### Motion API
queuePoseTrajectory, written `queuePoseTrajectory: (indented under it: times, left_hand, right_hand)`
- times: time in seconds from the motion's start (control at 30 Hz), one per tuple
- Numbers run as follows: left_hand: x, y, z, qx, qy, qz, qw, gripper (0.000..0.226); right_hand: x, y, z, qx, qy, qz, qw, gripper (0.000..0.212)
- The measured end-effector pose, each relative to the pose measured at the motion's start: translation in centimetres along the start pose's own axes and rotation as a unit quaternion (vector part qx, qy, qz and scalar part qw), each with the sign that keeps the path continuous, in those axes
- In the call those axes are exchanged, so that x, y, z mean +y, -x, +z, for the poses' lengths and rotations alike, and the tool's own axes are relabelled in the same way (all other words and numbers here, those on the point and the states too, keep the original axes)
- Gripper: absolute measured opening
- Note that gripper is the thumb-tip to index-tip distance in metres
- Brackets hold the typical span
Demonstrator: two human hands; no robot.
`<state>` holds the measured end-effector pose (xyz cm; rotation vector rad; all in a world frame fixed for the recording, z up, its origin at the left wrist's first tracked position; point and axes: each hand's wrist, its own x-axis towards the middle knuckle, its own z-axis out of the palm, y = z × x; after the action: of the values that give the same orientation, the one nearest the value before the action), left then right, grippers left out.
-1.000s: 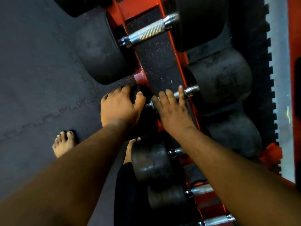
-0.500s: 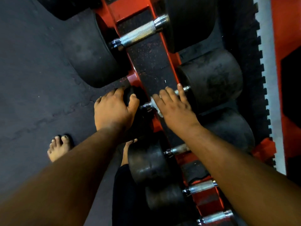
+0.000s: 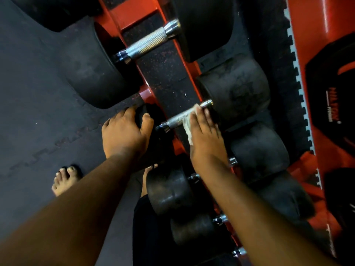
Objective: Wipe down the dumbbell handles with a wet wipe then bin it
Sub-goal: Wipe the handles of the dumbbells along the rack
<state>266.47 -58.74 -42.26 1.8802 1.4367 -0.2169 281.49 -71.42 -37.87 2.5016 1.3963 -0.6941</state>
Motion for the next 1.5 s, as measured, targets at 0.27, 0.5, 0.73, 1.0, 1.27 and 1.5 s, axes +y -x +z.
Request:
queuePoseTrajectory:
  times: [0.27,0.5,0.73,1.0,1.27,1.5]
  left_hand:
    - [0.3,0.0,-0.1,0.003,-0.008,0.005,1.0,0.06]
    - [0.1,0.1,0.1,0.004,-0.014,0.0,1.0,0.063]
    - [-0.1,0.0,0.3,0.001,-0.008,0.007,1.0,0.064]
    - [-0.2,0.1,0.2,-0.004,-0.014,0.002,1.0,0.061]
    - [-0.1,0.0,0.2,-0.002,-0.019,0.002,1.0,0.06]
    - [0.0,0.0,0.3,0.0,-0.015,-0.003,1.0,0.061]
  right_hand:
    - [-2.5,-5.6,0.7,0.119,-0.823,0.405,0.381,0.012]
    - [-2.6,-9.2,1.6,0.101,-0.806,0.407,0.418,0.009]
    - [-3.4,-10.7,0.5,0.055,-0.736,0.506,0.447,0.025]
    - [-3.2,-9.1,3.0,0.092,-0.796,0.434,0.412,0.016]
    - [-1.6,-9.5,2.1,0.039,-0.812,0.411,0.412,0.027]
    - [-5.6,-8.7,2.8,0.095,-0.717,0.495,0.482,0.028]
